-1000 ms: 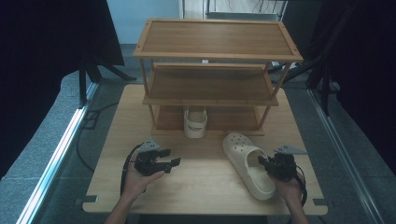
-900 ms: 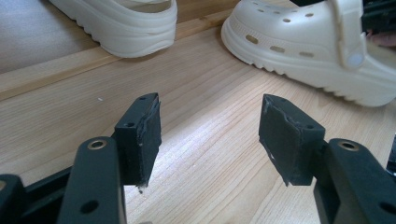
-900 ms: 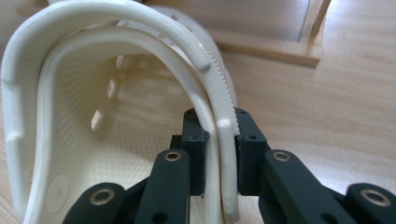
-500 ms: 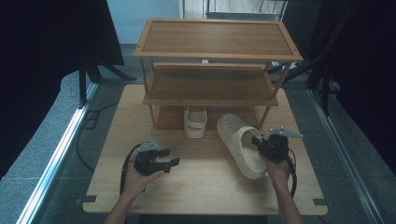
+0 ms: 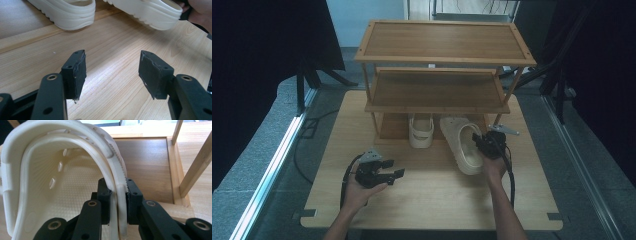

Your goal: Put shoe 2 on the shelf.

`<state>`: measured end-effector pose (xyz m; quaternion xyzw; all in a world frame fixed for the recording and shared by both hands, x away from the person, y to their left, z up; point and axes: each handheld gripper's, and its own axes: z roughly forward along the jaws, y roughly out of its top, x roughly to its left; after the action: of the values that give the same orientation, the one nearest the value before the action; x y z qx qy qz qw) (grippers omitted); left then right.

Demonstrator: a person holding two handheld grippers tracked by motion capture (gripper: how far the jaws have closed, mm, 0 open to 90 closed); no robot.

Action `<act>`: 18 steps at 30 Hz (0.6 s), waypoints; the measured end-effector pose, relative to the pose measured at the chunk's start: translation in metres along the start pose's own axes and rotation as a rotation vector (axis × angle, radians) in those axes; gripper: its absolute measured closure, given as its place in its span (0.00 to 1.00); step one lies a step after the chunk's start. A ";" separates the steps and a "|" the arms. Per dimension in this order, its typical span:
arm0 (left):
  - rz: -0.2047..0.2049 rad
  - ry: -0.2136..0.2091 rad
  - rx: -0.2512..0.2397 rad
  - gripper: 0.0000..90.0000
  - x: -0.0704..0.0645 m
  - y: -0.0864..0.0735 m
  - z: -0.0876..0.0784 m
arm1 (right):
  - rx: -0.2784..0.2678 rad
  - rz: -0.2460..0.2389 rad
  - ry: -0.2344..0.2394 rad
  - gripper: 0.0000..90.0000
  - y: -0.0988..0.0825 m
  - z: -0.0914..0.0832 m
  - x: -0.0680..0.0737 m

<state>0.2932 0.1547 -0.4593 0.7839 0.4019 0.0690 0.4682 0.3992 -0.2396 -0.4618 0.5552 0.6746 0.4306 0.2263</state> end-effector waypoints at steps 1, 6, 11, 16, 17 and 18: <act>0.000 0.001 0.000 0.44 0.000 0.000 0.000 | -0.006 0.000 -0.008 0.87 0.001 0.002 0.001; 0.000 -0.001 -0.002 0.44 0.001 0.000 -0.001 | -0.015 0.004 -0.025 0.86 0.003 0.011 0.004; 0.001 -0.002 0.000 0.44 0.001 0.000 0.000 | -0.021 0.011 -0.048 0.86 0.005 0.022 0.010; 0.002 -0.002 -0.003 0.44 0.001 0.000 -0.001 | -0.022 0.026 -0.078 0.86 0.004 0.037 0.013; 0.001 -0.001 -0.003 0.44 0.001 0.000 -0.001 | -0.020 0.022 -0.083 0.86 0.005 0.040 0.014; 0.001 -0.001 -0.003 0.44 0.002 0.000 -0.001 | -0.024 0.021 -0.086 0.86 0.006 0.042 0.015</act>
<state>0.2937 0.1567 -0.4595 0.7835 0.4011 0.0693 0.4695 0.4309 -0.2120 -0.4767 0.5776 0.6532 0.4166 0.2573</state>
